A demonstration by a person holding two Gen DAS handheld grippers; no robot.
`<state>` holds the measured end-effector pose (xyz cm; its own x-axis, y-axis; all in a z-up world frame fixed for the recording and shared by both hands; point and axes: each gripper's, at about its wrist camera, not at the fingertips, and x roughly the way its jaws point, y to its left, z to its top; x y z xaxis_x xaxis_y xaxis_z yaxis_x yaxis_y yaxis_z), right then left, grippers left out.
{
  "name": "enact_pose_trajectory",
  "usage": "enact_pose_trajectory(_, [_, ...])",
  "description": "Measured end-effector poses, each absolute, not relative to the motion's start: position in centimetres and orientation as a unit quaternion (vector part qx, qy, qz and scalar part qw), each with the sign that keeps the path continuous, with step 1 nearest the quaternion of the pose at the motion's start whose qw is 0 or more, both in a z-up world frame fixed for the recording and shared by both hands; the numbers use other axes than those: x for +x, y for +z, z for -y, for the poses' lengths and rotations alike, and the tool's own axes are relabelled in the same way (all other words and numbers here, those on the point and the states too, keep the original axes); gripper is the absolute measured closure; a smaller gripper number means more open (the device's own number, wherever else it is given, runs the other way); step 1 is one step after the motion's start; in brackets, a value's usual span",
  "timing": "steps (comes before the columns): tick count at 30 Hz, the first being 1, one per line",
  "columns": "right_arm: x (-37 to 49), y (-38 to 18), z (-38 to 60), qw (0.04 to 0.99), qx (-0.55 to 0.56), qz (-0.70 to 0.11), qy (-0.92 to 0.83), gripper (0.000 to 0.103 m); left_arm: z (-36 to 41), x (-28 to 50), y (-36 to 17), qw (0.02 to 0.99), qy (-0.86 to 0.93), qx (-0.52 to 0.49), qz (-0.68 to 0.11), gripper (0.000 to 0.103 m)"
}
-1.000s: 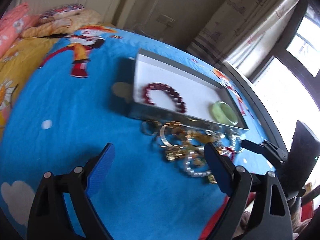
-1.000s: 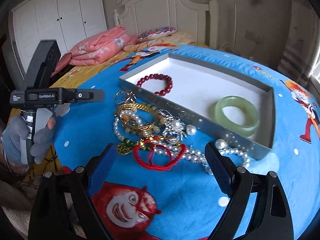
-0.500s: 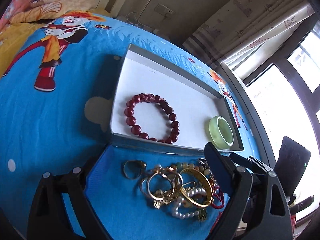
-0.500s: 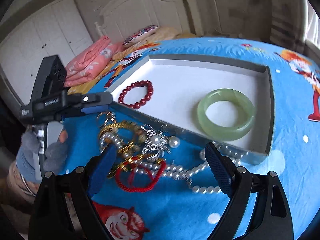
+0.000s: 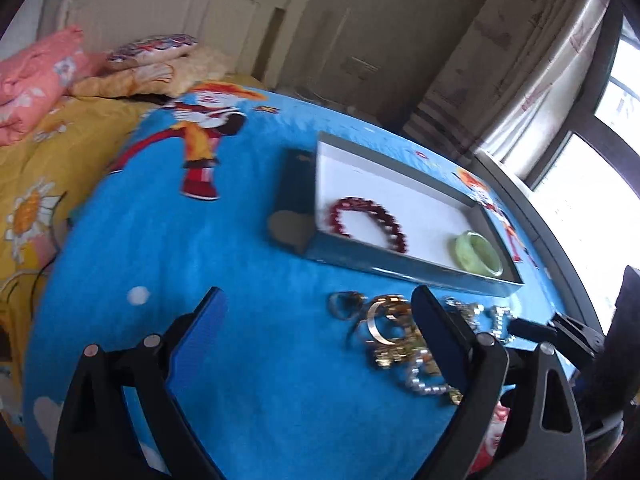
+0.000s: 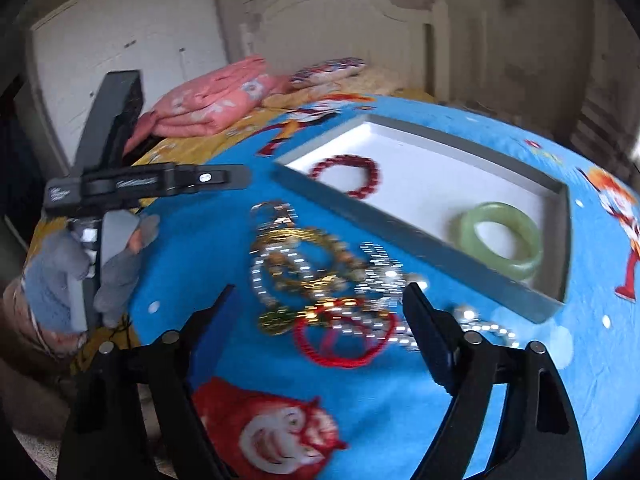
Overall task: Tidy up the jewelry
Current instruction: 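Move both grippers back over the gold jewelry in the pile, then grasp the gold bangle with the right gripper while the left gripper grasps the gold ring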
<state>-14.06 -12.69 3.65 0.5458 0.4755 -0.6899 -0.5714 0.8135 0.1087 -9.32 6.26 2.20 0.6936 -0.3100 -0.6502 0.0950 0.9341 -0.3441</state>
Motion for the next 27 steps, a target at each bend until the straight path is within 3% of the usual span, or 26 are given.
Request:
enact_pose_trajectory(5, [-13.6,2.9,10.5,0.871,-0.083,-0.381,0.298,0.044,-7.9,-8.5,1.3,0.9,-0.11,-0.183,-0.379,0.01])
enact_pose_trajectory(11, [-11.6,2.5,8.6,0.865,-0.084,-0.397,0.295,0.046,-8.0,-8.0,0.7,0.89,-0.12,-0.188,-0.397,0.009])
enact_pose_trajectory(13, [-11.5,2.4,8.1,0.868,-0.092,-0.392,0.289,0.054,-8.0,-8.1,0.7,0.891,-0.118,-0.188,-0.396,0.007])
enact_pose_trajectory(17, [-12.2,2.6,7.0,0.868,-0.114,-0.377,0.303,0.058,-7.8,-8.0,0.6,0.889,-0.12,-0.19,-0.398,0.006])
enact_pose_trajectory(27, [-12.4,2.1,5.4,0.864,-0.174,-0.358,0.308,0.093,-7.9,-8.1,0.6,0.889,-0.122,-0.193,-0.397,0.004])
